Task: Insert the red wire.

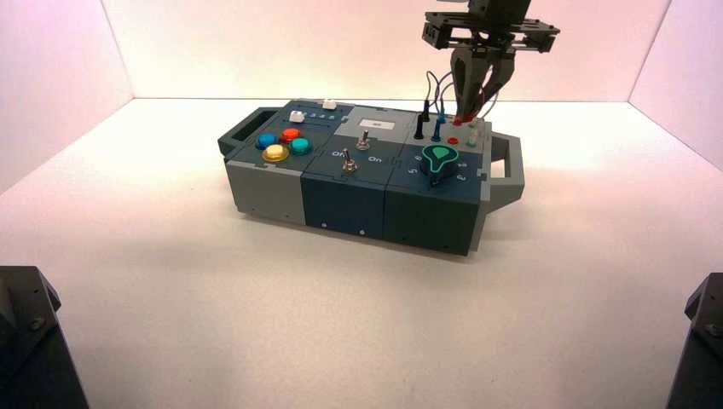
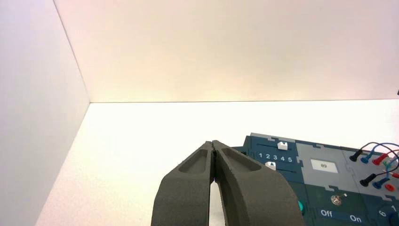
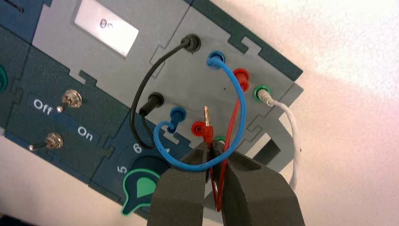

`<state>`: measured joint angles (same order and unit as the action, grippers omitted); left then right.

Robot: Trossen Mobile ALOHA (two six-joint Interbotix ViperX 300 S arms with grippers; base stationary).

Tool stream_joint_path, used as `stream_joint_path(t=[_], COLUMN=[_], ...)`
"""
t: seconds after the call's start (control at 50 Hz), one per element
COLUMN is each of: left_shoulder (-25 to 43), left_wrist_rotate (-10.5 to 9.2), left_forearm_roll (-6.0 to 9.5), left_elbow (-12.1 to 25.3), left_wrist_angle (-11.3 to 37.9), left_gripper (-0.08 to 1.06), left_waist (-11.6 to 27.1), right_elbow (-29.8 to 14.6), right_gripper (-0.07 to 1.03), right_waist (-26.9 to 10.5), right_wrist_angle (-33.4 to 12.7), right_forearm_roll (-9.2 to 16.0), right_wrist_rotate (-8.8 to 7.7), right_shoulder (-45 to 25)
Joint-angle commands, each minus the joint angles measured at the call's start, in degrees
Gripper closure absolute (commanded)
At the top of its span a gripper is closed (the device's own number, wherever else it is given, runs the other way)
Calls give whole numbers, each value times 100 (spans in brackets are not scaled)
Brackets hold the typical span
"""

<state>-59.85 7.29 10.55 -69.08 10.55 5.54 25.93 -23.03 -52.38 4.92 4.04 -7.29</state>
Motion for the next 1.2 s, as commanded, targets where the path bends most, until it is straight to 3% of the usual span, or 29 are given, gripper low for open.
stream_joint_path(t=[0.02,0.46,1.2], left_shoulder=[-18,-62,-70], left_wrist_rotate=[9,26,35], left_forearm_roll=[-9,-9,-9], left_elbow=[211,202,202], left_wrist_angle=[-70,-70,-70], left_gripper=[101,101,101], left_waist=[-18,-26,-26], right_elbow=[-193,-334,-466], right_gripper=[98,98,98], right_waist=[18,-79,-123], right_wrist_angle=[-141,-475,-923], right_forearm_roll=[-9,35,53], right_wrist_rotate=[-26,-26,0], right_shoulder=[53,-299,-149])
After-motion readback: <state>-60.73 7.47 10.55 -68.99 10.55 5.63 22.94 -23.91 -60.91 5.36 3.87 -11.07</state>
